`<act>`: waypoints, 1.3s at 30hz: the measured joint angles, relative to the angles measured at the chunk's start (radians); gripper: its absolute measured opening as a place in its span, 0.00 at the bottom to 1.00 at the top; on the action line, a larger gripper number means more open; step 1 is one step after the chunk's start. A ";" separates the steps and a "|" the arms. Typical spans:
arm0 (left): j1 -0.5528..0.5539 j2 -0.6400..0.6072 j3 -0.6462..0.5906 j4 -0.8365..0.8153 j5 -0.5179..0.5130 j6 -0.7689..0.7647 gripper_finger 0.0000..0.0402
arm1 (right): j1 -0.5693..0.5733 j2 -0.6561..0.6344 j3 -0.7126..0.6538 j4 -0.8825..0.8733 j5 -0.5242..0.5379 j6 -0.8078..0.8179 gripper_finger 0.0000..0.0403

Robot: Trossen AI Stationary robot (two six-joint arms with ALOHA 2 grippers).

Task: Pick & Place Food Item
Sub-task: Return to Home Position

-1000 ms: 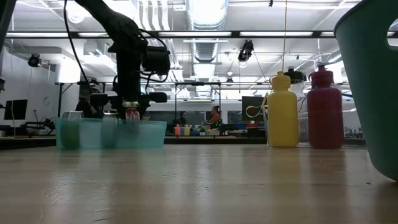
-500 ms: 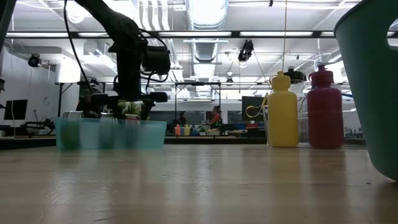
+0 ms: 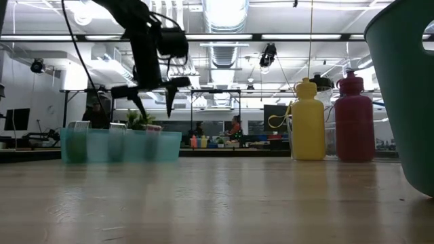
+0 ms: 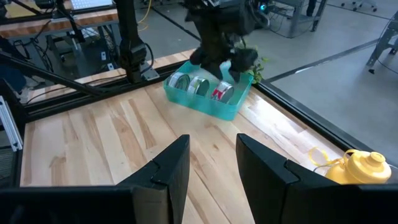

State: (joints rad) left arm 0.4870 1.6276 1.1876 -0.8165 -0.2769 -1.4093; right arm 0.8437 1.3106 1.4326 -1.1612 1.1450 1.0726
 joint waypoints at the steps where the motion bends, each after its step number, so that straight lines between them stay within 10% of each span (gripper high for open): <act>1: 0.000 -0.016 0.006 -0.008 -0.004 0.000 0.68 | 0.000 0.000 0.000 0.000 0.000 0.000 0.31; 14: -0.001 -0.279 0.007 0.032 -0.030 0.223 0.68 | 0.000 0.000 0.000 0.000 0.000 0.000 0.31; 27: -0.002 -0.380 0.003 0.261 0.176 0.900 0.68 | 0.000 0.000 0.000 0.000 0.000 0.000 0.31; 39: -0.110 -0.376 -0.144 0.749 0.344 1.136 0.40 | 0.000 0.000 0.000 0.000 0.000 0.000 0.31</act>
State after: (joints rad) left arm 0.3775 1.2518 1.0438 -0.0670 0.0668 -0.2729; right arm 0.8436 1.3106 1.4322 -1.1610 1.1450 1.0725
